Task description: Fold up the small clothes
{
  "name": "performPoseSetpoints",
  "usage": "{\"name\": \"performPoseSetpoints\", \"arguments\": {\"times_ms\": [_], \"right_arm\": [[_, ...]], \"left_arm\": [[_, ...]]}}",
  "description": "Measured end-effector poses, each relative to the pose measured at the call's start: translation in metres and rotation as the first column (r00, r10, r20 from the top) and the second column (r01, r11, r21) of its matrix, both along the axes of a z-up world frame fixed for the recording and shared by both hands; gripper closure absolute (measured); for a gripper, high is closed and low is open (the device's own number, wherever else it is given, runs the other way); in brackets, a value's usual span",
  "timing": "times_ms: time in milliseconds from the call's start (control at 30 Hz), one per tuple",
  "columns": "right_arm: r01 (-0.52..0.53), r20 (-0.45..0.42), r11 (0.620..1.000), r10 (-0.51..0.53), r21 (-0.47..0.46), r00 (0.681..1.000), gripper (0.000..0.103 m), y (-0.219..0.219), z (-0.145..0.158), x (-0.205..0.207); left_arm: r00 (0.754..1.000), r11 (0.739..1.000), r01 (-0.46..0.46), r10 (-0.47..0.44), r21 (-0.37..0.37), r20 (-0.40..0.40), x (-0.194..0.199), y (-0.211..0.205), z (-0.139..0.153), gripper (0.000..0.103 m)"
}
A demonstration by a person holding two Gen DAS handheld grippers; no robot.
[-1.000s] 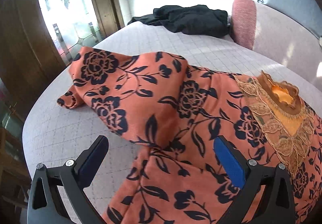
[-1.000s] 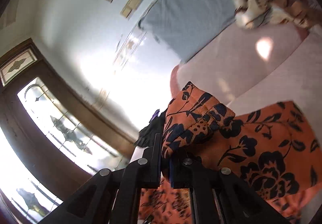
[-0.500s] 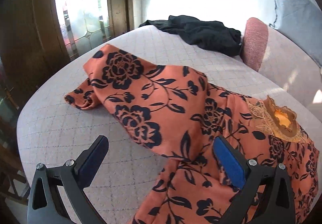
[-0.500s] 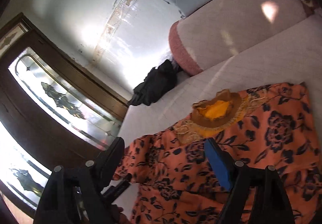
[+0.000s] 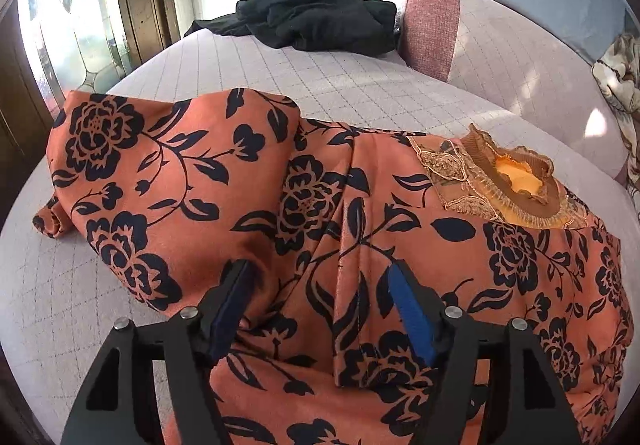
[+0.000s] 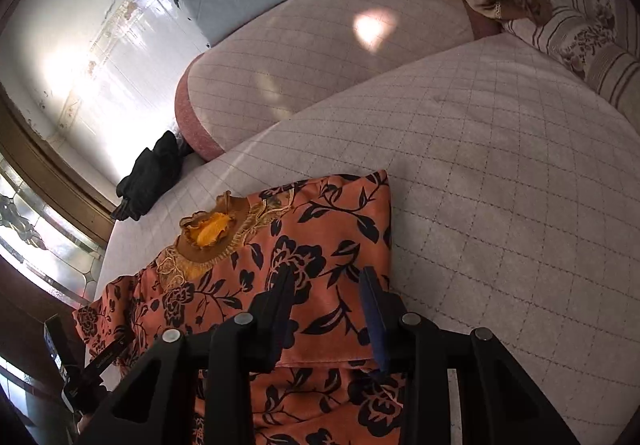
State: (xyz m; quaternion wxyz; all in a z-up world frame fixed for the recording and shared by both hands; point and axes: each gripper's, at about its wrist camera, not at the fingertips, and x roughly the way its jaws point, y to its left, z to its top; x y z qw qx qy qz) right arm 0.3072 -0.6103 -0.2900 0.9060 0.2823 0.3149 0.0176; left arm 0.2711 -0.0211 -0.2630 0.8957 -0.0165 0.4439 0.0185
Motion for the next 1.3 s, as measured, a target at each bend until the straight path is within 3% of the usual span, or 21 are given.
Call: {"name": "performPoseSetpoints", "arguments": {"times_ms": [33,67,100,133,200,300,400,467,533,567,633,700,733,833,933,1033,1133,1200,1300], "right_arm": [[-0.011,-0.010,1.000,0.011,0.005,1.000,0.067,0.001,-0.004,0.004],[-0.021,-0.021,1.000,0.021,0.011,1.000,0.067,0.002,-0.008,0.008],[-0.030,-0.031,0.999,0.031,0.018,0.999,0.067,0.004,-0.012,0.012],[-0.040,-0.038,0.999,0.040,0.023,0.998,0.067,0.007,-0.016,0.015],[-0.062,-0.029,0.998,0.063,0.018,0.998,0.067,0.015,-0.019,0.021],[-0.118,-0.033,0.991,0.116,-0.065,0.993,0.067,0.039,-0.022,0.028],[-0.206,-0.212,0.969,0.175,-0.138,0.962,0.068,0.064,-0.048,0.046],[-0.192,-0.189,0.960,0.154,-0.204,0.970,0.068,0.072,-0.041,0.041],[-0.202,-0.135,0.959,0.177,-0.199,0.975,0.067,0.078,-0.029,0.032],[-0.209,-0.096,0.960,0.193,-0.186,0.976,0.067,0.080,-0.023,0.027],[-0.209,-0.048,0.959,0.203,-0.190,0.978,0.065,0.086,-0.016,0.018],[-0.222,-0.029,0.955,0.221,-0.195,0.975,0.065,0.094,-0.016,0.015],[-0.228,-0.034,0.952,0.226,-0.204,0.974,0.065,0.098,-0.018,0.016],[-0.269,-0.193,0.934,0.227,-0.235,0.955,0.065,0.109,-0.042,0.037],[-0.254,-0.165,0.938,0.219,-0.235,0.962,0.064,0.110,-0.038,0.037],[-0.254,-0.170,0.945,0.221,-0.204,0.960,0.064,0.108,-0.041,0.041],[-0.251,-0.167,0.938,0.215,-0.238,0.962,0.063,0.112,-0.041,0.044],[-0.252,-0.168,0.931,0.213,-0.264,0.963,0.061,0.117,-0.041,0.046],[-0.262,-0.160,0.925,0.225,-0.276,0.961,0.050,0.120,-0.039,0.044]], "left_arm": [[1.000,1.000,0.016,-0.016,0.014,0.011,0.000,-0.004,0.000,0.034],[0.999,0.999,0.044,-0.044,0.015,0.019,0.000,-0.010,-0.002,0.055],[0.997,0.997,0.075,-0.075,0.009,0.009,0.002,-0.013,-0.004,0.091],[0.995,0.995,0.095,-0.095,0.011,-0.009,0.003,-0.017,-0.007,0.099],[0.995,0.994,0.101,-0.101,0.052,-0.001,0.002,-0.023,-0.012,0.098],[0.996,0.995,0.086,-0.087,0.043,0.025,0.004,-0.019,-0.010,0.100],[0.998,0.999,0.050,-0.051,0.015,0.039,0.002,-0.002,-0.003,0.101],[0.999,1.000,0.023,-0.023,-0.019,0.028,0.004,0.009,-0.001,0.101],[1.000,0.995,-0.022,0.023,-0.098,0.006,0.007,0.027,0.004,0.101],[0.998,0.988,-0.060,0.062,-0.144,0.010,0.008,0.041,0.009,0.100],[0.985,0.966,-0.153,0.165,-0.208,0.043,0.003,0.073,0.021,0.087],[0.950,0.939,-0.286,0.305,-0.193,0.075,-0.002,0.107,0.030,0.041],[0.917,0.913,-0.368,0.387,-0.174,0.091,-0.006,0.126,0.033,0.034],[0.829,0.827,-0.528,0.551,-0.191,0.097,-0.015,0.177,0.034,0.032],[0.793,0.767,-0.587,0.610,-0.260,0.008,-0.012,0.218,0.021,0.032],[0.781,0.697,-0.594,0.619,-0.402,-0.080,-0.010,0.249,0.004,0.032],[0.775,0.624,-0.575,0.622,-0.530,-0.108,-0.004,0.267,-0.005,0.032],[0.770,0.609,-0.579,0.627,-0.542,-0.118,0.005,0.269,-0.006,0.026],[0.780,0.607,-0.573,0.609,-0.550,-0.141,0.024,0.268,-0.011,0.025]]}}
